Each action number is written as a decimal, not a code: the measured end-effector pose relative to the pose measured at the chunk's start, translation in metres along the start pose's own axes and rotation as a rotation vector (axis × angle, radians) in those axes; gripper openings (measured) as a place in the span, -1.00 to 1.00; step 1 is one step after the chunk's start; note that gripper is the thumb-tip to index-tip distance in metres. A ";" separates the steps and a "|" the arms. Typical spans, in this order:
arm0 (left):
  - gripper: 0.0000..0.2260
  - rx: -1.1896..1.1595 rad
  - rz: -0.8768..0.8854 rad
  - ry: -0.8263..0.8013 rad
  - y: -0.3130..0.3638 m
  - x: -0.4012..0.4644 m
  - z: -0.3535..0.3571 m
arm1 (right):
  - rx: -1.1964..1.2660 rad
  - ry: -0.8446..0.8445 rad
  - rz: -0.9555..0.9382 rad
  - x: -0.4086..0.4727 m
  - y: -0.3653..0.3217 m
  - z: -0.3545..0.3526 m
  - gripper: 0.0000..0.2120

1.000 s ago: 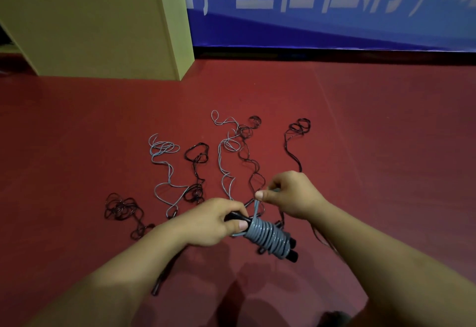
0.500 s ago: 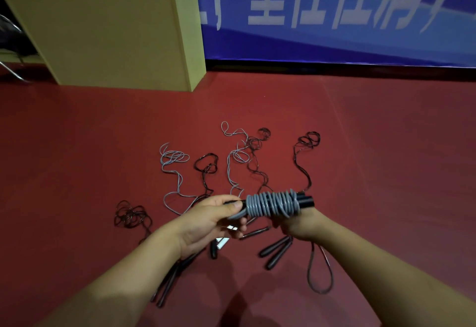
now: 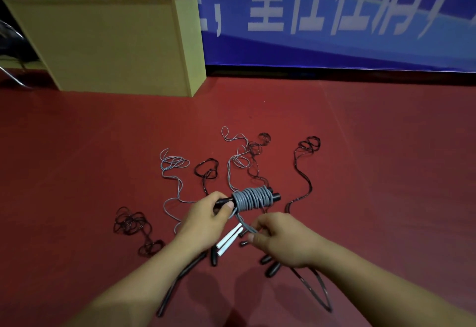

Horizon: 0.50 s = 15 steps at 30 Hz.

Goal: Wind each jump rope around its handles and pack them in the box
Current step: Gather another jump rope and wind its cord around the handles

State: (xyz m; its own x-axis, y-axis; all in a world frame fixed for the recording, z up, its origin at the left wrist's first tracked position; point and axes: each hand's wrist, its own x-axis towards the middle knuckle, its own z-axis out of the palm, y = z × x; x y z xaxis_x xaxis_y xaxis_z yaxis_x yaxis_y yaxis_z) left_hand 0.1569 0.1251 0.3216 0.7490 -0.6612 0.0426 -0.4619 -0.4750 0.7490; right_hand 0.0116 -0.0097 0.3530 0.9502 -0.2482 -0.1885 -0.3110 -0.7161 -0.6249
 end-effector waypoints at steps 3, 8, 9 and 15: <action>-0.89 0.157 0.034 0.054 0.003 0.001 0.002 | 0.061 0.013 -0.029 -0.002 0.002 -0.002 -0.83; -0.81 0.293 0.051 0.131 0.005 0.004 0.008 | 0.110 0.024 -0.101 -0.006 0.001 0.002 -0.79; -0.81 0.313 0.053 0.119 0.004 0.004 0.009 | 0.091 0.032 -0.107 -0.007 0.000 0.001 -0.79; -0.79 0.403 0.117 -0.142 -0.003 0.002 0.011 | -0.065 0.223 -0.033 -0.001 0.012 -0.010 -0.83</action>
State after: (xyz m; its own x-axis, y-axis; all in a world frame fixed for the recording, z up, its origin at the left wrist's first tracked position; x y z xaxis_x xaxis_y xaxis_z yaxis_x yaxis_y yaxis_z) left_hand 0.1550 0.1189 0.3123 0.6206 -0.7842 -0.0007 -0.7093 -0.5617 0.4258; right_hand 0.0064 -0.0245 0.3534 0.9341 -0.3568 0.0073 -0.2877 -0.7649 -0.5763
